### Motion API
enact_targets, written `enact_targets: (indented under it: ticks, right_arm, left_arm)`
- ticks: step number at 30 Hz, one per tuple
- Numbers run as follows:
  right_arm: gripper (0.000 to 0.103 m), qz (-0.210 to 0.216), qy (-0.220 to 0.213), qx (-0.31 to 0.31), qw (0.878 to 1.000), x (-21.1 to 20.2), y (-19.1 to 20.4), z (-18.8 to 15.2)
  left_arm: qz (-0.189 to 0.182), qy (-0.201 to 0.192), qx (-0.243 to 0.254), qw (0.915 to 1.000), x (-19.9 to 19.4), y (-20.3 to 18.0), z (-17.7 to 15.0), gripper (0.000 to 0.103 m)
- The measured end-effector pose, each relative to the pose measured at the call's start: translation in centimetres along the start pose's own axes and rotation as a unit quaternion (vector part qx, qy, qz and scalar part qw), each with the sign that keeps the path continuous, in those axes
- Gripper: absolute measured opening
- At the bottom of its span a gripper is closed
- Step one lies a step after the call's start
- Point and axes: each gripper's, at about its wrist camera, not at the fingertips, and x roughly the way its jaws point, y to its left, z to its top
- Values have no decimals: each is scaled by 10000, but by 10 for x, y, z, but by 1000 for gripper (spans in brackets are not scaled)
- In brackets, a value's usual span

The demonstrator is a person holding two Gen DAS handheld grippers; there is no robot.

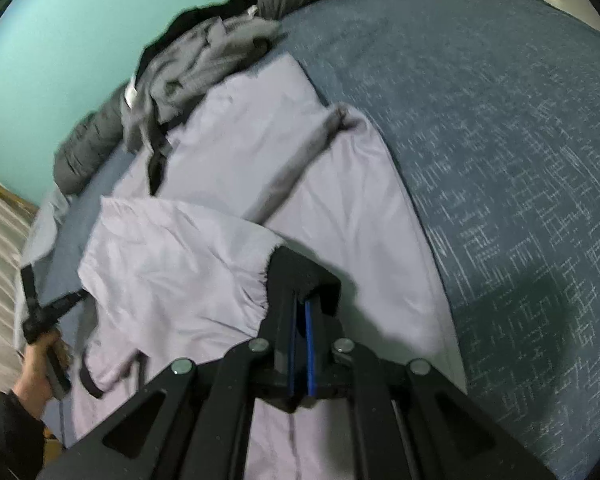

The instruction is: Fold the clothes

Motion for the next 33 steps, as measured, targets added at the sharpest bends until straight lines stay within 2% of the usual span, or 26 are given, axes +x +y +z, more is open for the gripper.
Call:
enact_targets:
  ticks: [5, 7, 8, 10, 13, 15, 17, 19, 21, 25, 27, 28, 29, 30, 33]
  right_arm:
    - [3, -130, 171, 18, 9998, 2, -5, -1]
    - [3, -140, 149, 79, 9998, -2, -7, -1]
    - [4, -157, 132, 120, 9997, -4, -9, 0]
    - [5, -249, 74, 187, 9995, -9, -11, 1]
    - [5, -597, -129, 213, 9979, -20, -10, 6]
    - [9, -889, -335, 195, 9953, -31, -10, 10]
    - [21, -947, -539, 289, 9936, -40, -12, 13]
    - [22, -610, -669, 162, 9958, -38, -5, 17]
    - [22, -250, -794, 22, 9965, -37, 3, 20]
    - [22, 265, -579, -354, 9973, -8, 25, 19]
    - [22, 220, -382, -539, 9976, 9, 33, 16]
    - [22, 124, -271, -622, 9976, 17, 35, 15]
    - [22, 53, -117, -655, 9978, 27, 32, 14]
    - [22, 36, -2, -599, 9982, 33, 29, 12]
    - [11, -25, 174, -466, 9988, 42, 17, 5]
  left_arm:
    - [-208, 137, -465, 9986, -2, 13, -5, 11]
    - [-292, 192, -651, 9973, -3, 18, -7, 19]
    - [-326, 206, -732, 9966, -4, 20, -8, 26]
    - [-317, 97, -781, 9964, -17, 21, -7, 34]
    - [-158, -111, -953, 9953, -34, 25, -4, 36]
    - [-139, -201, -1120, 9934, -36, 32, 2, 37]
    - [-117, -244, -956, 9951, -35, 30, 7, 42]
    - [-169, -211, -778, 9966, -31, 25, 9, 46]
    - [-256, -104, -658, 9975, -22, 18, 12, 46]
    - [-237, 89, -244, 9994, -5, 6, 13, 46]
    - [-254, 187, -139, 9994, 3, 4, 9, 45]
    - [-261, 226, -110, 9993, 7, 3, 7, 41]
    - [-303, 258, -96, 9992, 10, 3, 6, 26]
    - [-362, 289, -69, 9989, 12, 3, 4, 16]
    - [-389, 258, 22, 9989, 11, 1, 2, 11]
